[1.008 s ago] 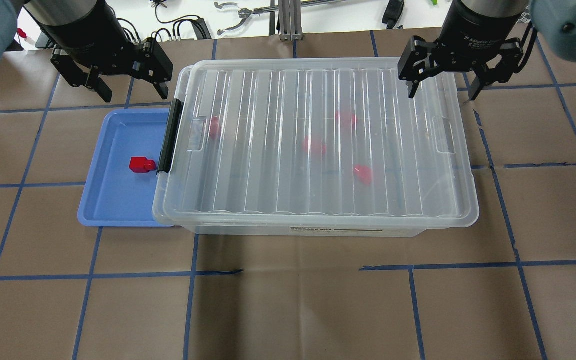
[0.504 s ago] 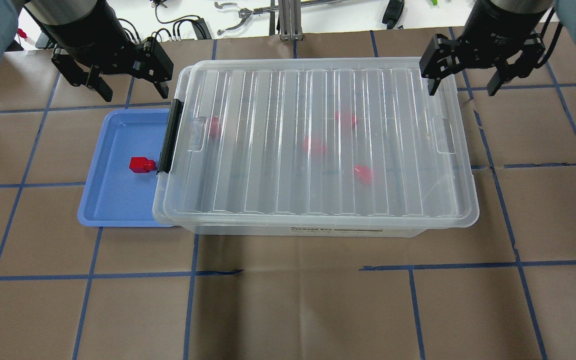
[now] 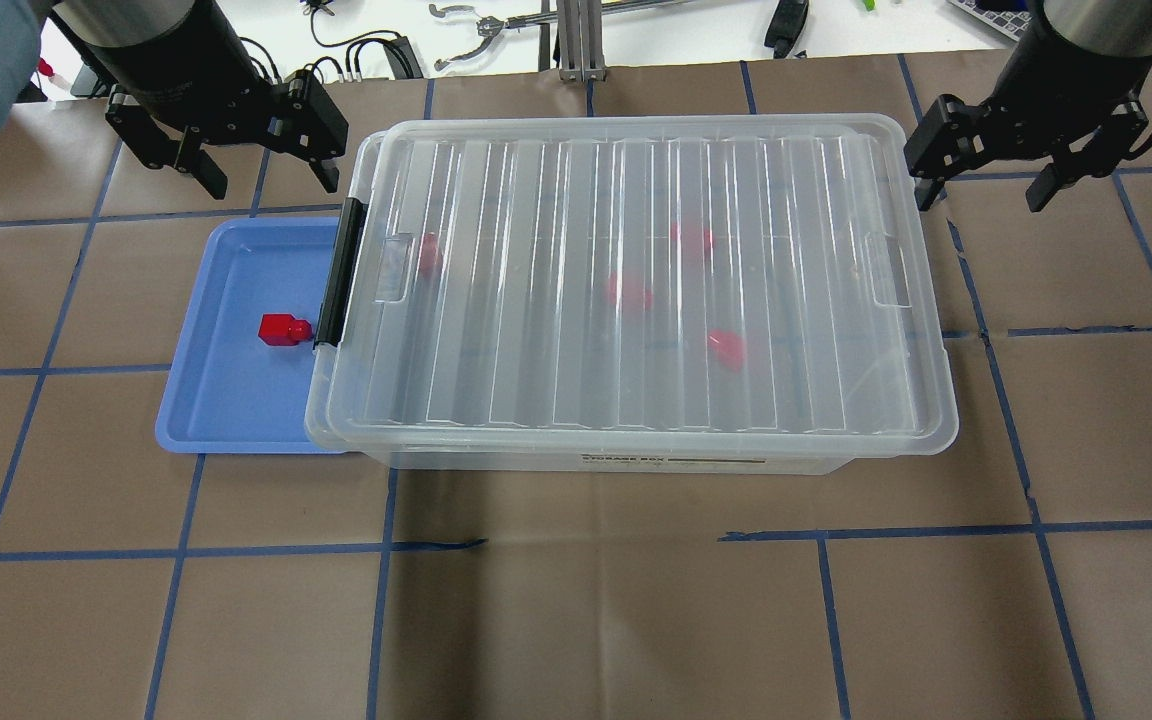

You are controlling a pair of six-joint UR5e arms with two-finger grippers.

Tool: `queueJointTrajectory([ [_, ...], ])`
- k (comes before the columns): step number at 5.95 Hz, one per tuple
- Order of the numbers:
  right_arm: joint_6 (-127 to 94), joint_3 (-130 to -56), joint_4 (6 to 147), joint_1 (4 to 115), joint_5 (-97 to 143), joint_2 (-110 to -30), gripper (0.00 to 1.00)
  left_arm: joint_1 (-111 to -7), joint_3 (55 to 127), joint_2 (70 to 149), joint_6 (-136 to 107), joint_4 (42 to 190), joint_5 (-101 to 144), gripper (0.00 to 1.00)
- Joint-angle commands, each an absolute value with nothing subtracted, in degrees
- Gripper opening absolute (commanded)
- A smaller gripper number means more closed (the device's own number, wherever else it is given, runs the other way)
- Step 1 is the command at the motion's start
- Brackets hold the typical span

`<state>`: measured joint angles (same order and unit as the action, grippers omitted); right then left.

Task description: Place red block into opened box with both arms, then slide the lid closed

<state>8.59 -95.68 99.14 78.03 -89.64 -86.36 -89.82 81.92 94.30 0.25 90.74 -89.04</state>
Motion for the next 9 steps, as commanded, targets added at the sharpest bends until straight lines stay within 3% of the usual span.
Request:
queueJointTrajectory([
  [1, 8.7, -103.5, 106.3, 77.8, -89.8, -86.4, 1.0, -90.1, 81.7, 94.8, -0.3, 90.5, -88.9, 0.98],
  [9, 11.9, -106.0, 106.7, 75.0, -93.5, -85.5, 1.0, -89.9, 81.9, 94.1, 0.1, 90.5, -88.9, 0.98],
])
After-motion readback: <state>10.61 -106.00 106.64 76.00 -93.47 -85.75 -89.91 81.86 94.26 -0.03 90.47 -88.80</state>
